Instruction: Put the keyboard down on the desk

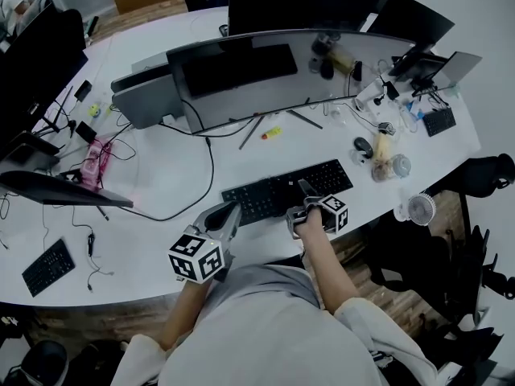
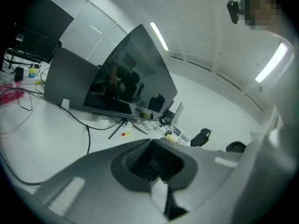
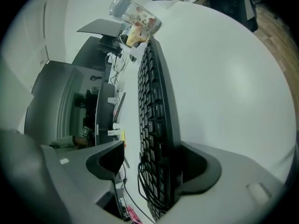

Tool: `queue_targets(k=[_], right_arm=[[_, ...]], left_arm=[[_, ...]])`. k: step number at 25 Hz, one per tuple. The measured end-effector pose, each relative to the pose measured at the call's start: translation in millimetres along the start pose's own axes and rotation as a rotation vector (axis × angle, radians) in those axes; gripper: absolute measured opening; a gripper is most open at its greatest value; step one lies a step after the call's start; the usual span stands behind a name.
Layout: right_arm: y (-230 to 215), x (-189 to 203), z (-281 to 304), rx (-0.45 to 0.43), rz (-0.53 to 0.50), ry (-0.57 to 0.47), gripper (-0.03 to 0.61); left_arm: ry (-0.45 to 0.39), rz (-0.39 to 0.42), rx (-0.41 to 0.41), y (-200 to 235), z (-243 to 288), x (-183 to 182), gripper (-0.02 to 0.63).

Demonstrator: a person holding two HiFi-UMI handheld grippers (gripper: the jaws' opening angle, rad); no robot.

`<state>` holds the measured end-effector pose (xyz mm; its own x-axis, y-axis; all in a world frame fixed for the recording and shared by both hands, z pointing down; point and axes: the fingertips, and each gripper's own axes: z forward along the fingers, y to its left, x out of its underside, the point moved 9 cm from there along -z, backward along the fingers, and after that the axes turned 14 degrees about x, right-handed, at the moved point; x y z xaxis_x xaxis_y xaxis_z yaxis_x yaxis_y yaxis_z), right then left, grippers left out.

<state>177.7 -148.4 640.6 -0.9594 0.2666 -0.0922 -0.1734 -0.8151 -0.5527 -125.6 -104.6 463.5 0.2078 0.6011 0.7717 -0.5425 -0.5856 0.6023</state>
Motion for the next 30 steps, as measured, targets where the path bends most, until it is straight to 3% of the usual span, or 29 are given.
queue_targets(k=[16,30], right_arm=[[-23.4,-1.8,-9.3,-0.003,0.025,0.038,0.346],[-32.6,-3.9,-23.6,-0.077,0.004,0.088,0.307]], left_arm=[[0.014,0.033,0.009,-11.6,-0.4,4.3,0.000],[0.027,0.061,0.029,-26.5,2.6,7.7,0.000]])
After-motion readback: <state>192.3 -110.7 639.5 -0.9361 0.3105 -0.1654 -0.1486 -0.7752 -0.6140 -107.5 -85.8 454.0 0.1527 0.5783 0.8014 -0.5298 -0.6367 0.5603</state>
